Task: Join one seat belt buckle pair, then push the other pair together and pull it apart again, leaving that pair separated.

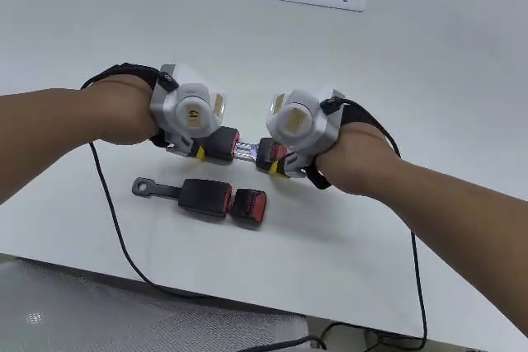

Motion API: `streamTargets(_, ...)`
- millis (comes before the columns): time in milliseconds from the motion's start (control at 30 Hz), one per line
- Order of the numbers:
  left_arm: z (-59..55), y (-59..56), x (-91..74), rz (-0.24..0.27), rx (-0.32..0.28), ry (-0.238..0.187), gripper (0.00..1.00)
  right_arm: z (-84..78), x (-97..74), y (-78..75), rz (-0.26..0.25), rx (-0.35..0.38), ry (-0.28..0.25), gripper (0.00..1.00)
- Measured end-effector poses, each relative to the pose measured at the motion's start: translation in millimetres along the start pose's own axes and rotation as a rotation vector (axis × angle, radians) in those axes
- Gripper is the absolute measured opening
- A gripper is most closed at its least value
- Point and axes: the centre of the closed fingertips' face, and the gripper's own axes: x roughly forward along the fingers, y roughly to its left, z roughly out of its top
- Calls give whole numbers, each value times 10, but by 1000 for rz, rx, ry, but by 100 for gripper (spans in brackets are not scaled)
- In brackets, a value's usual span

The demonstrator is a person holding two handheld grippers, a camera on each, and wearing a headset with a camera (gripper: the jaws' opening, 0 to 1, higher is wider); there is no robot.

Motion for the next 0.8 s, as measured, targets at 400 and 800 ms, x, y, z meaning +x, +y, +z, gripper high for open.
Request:
streamTargets(400, 1, -1, 5, 0, -6, 5, 32, 107, 35, 8, -19, 12, -28, 33)
streamTargets(800, 0, -2, 1, 5, 0, 18, 31, 187, 82, -10, -27, -4, -25, 31)
